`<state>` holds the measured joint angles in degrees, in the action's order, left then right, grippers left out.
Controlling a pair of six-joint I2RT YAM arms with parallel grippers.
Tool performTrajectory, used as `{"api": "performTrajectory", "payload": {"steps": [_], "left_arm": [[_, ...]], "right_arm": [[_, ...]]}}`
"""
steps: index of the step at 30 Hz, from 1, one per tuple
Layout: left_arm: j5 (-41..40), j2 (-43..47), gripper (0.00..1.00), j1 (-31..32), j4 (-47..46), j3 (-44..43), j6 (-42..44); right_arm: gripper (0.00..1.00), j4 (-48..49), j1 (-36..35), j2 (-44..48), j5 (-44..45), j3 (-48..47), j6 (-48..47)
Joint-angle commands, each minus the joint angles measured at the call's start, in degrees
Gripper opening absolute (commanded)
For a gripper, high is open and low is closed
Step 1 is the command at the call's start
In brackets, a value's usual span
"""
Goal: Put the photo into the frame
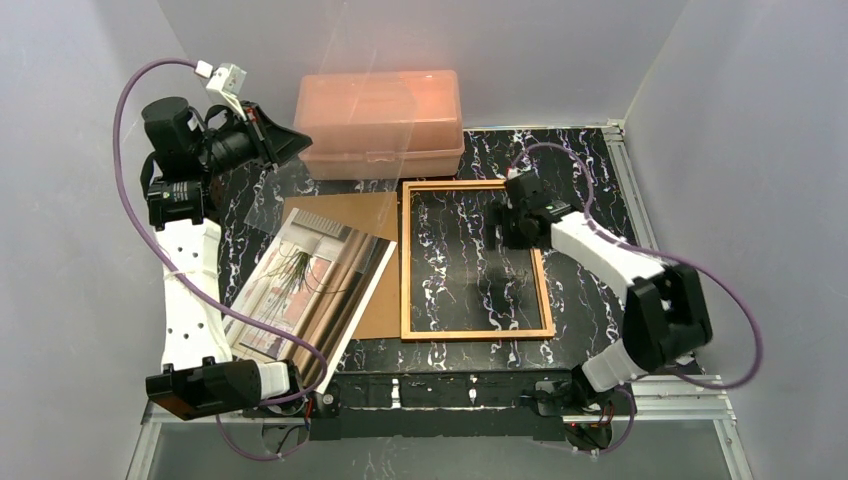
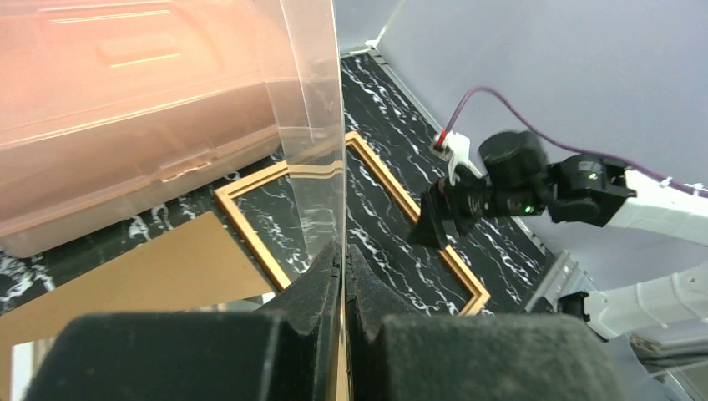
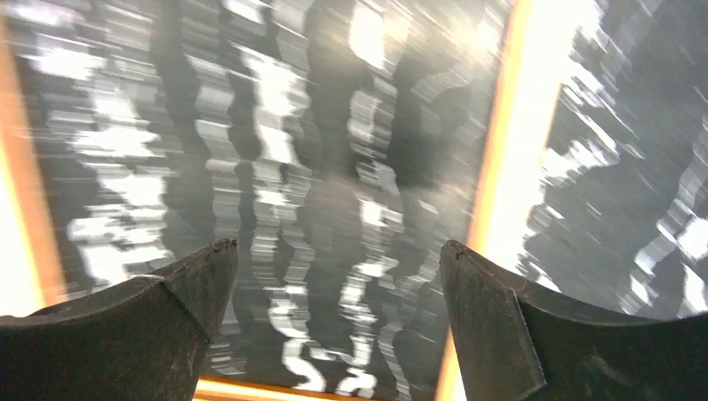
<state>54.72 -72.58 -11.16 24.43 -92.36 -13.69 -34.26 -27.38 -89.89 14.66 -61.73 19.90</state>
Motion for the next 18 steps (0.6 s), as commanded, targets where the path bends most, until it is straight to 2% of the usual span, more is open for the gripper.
{"api": "performTrajectory", "payload": {"steps": [1,7,13,14,18], "left_arm": [[2.5,1.3,0.00,2.3,-1.8,-2.0,-1.9],[4.6,3.4,0.00,2.4,-4.2,-1.9,-7.0],[5.4,4.6,0.00,2.4,-5.3,-2.2,-9.5],[5.5,4.7,0.00,2.4,-5.7,-2.1,-9.9],[5.6,4.7,0.00,2.4,-6.3,-2.5,-11.2]], "right_arm": [[0.99,21.2,-0.1,9.2,-27.4,-3.5,4.7],[0.99,52.3,-0.1,6.6,-44.1,1.2,22.7],[0.99,85.4,-0.4,1.6,-45.9,9.3,41.3],[0.99,88.1,-0.8,0.9,-45.3,9.9,42.8],[0.99,88.8,-2.7,-3.1,-45.2,7.7,44.2]]}}
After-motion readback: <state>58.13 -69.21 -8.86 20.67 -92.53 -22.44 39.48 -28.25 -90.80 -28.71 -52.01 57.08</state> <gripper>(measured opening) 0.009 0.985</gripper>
